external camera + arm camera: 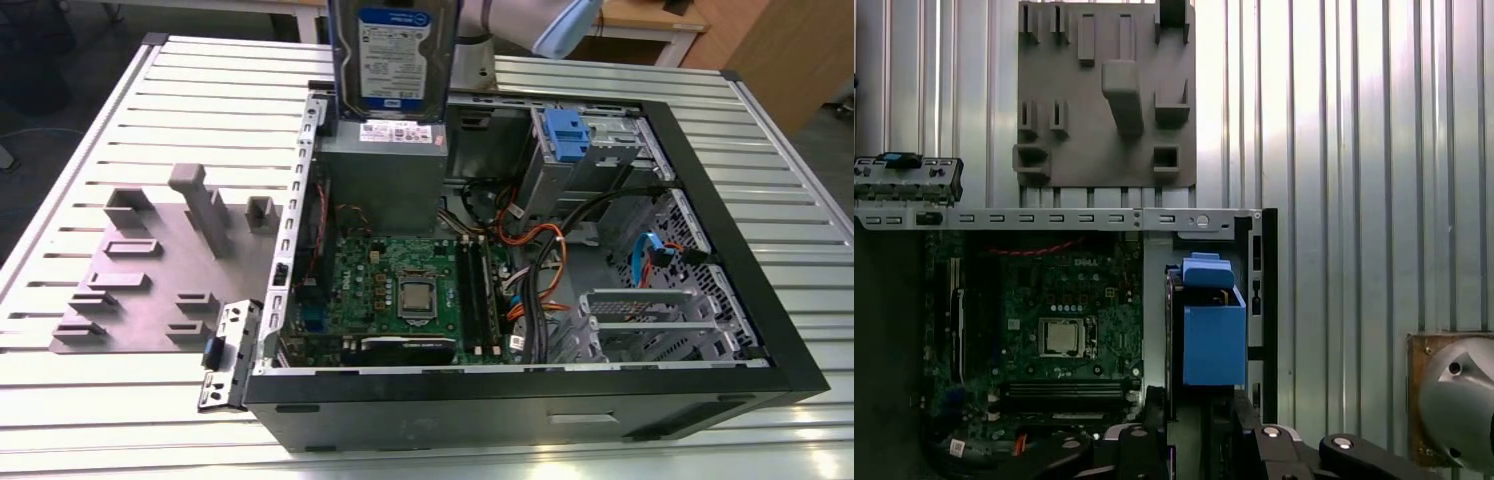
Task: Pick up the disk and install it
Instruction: 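Pick up the disk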
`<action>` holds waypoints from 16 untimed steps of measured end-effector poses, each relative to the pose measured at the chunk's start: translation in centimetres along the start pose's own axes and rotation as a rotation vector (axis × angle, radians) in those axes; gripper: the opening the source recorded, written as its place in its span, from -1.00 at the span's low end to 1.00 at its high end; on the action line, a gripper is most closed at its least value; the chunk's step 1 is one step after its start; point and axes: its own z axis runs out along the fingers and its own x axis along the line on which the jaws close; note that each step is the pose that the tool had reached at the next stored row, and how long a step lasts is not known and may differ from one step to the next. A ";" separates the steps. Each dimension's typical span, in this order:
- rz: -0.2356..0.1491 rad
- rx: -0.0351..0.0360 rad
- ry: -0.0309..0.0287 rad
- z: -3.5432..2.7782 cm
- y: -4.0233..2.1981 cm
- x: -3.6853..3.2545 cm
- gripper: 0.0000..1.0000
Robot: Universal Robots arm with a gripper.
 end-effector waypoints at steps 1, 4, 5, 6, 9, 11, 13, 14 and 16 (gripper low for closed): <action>0.000 0.0001 0.0000 0.00 -0.42 -0.01 -0.31; 0.000 0.0000 0.0000 -0.01 -1.60 -0.03 -0.31; 0.000 0.0000 0.0000 -0.02 -1.94 -0.04 -0.31; 0.000 0.0001 -0.0001 -0.01 -2.25 -0.04 -0.31; 0.000 0.0000 0.0000 -0.01 -3.17 -0.06 -0.31; 0.000 0.0000 0.0000 -0.01 -3.87 -0.08 -0.31; 0.000 0.0000 0.0001 -0.02 -4.57 -0.09 -0.31; 0.000 0.0000 0.0000 -0.02 -4.96 -0.10 -0.31; 0.000 0.0000 0.0000 -0.03 -5.75 -0.11 -0.31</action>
